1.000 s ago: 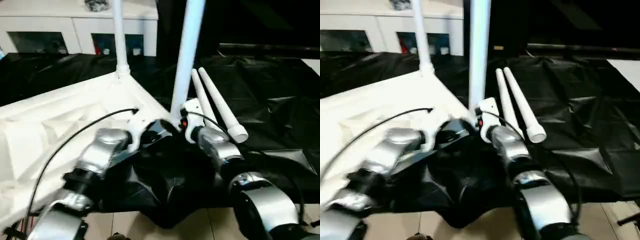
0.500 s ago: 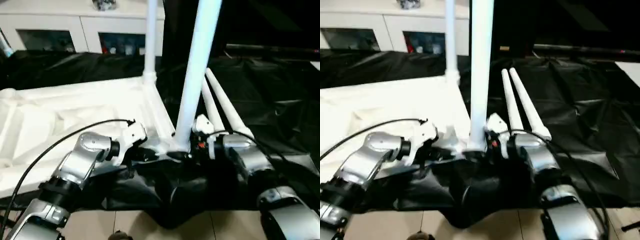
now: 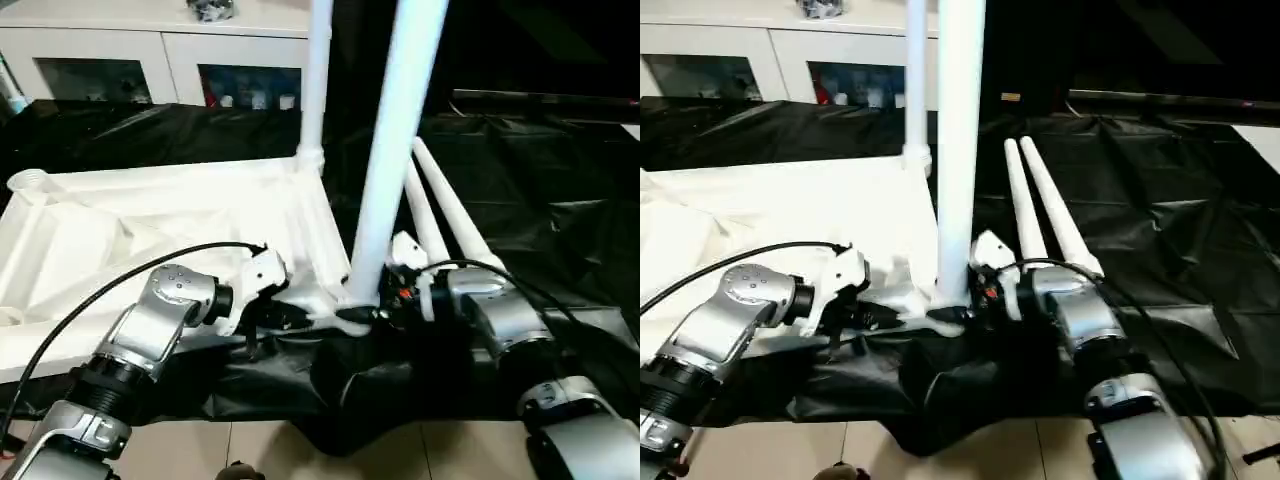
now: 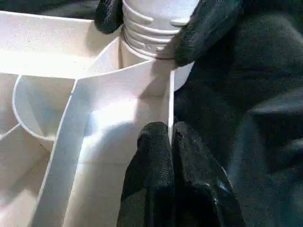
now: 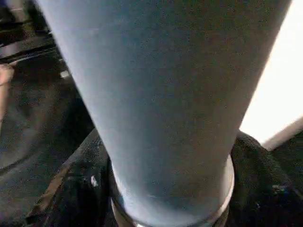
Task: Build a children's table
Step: Rotate leg to tighten
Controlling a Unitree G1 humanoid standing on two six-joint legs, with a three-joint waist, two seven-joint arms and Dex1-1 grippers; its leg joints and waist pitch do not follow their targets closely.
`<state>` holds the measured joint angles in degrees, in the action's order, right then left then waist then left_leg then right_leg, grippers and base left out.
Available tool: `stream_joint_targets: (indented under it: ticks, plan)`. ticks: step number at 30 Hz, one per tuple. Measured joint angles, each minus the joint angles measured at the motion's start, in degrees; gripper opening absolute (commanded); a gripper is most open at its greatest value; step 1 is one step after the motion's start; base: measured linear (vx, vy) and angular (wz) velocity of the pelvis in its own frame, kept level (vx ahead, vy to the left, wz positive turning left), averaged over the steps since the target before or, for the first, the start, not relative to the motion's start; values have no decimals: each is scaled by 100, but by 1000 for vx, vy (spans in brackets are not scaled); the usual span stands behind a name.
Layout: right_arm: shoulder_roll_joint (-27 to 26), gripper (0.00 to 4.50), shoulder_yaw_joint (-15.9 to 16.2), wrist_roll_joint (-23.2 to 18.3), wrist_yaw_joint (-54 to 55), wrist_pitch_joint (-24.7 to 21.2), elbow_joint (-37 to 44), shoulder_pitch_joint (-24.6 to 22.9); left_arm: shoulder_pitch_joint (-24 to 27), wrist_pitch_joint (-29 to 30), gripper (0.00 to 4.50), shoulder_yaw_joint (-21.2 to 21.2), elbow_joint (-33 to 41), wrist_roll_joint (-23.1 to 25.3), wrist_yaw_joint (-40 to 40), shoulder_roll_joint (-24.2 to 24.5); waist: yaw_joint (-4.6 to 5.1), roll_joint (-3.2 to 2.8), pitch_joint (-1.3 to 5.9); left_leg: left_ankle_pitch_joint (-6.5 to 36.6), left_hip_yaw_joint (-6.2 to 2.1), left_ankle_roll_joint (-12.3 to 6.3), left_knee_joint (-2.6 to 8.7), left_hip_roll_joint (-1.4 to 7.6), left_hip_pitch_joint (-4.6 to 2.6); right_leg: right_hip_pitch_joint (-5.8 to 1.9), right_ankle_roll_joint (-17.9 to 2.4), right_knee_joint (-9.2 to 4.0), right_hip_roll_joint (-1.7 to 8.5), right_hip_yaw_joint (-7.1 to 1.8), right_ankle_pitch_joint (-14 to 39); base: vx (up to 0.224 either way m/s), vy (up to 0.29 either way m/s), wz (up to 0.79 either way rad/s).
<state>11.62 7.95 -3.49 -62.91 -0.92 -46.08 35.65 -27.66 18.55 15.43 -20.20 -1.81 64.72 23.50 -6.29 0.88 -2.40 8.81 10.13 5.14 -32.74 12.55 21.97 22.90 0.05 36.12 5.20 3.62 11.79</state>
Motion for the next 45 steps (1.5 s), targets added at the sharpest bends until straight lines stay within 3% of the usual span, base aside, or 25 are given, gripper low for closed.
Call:
stream_joint_targets:
  ticks: [5,12,13,16,20,28,34,42,45]
  plan:
    - [-529,274,-446,91,1972,-48,-711,411,-451,281,0,-143,-601,244,-1065,-603,77,-1,1,0,-12,1,3,-2,-11,-4,-10,4,0,-2,-16,0,0,0]
    - [-1052,274,-804,94,4126,-58,-1497,968,-893,484,0,-317,-1228,377,-2172,-1265,44,-4,1,0,-14,1,5,-7,-2,-3,-8,-7,3,-1,-18,0,0,0]
    - [-1063,330,-816,95,4152,5,-1546,980,-897,484,0,-323,-1228,384,-2179,-1274,40,-4,1,0,-14,1,5,-7,-1,-2,-7,-9,3,-1,-18,0,0,0]
    - [-1114,350,-867,128,4143,75,-1615,1003,-899,478,0,-327,-1225,397,-2180,-1274,46,-1,3,0,-13,1,5,-7,2,-3,-6,-15,3,-1,-17,0,0,0]
    - [-1137,391,-927,131,3978,243,-1776,1069,-846,357,0,-307,-1179,397,-2074,-1191,55,-2,2,0,-13,1,7,-6,2,0,-6,-15,2,-1,-18,0,0,0]
    - [-823,395,-635,192,2388,650,-1685,889,-510,134,0,-258,-727,371,-1307,-668,116,-16,-6,0,-13,1,15,0,9,9,0,-16,-5,2,-13,0,0,0]
    - [-520,395,-490,135,1099,652,-1355,672,-348,-5,0,-184,-508,219,-635,-376,88,-16,-6,0,-7,0,8,0,11,5,-1,-22,-3,1,-12,0,0,0]
    - [-85,395,-141,-52,-592,480,-564,202,-79,-170,0,-35,-141,57,238,4,-22,-19,-8,0,-4,0,7,2,12,4,-2,-22,-3,1,-10,0,0,0]
    - [12,364,-62,-55,-914,335,-327,113,-5,-172,0,-4,-33,-3,399,84,-40,-18,-8,0,-5,0,7,3,12,3,-2,-22,-3,2,-10,0,0,0]
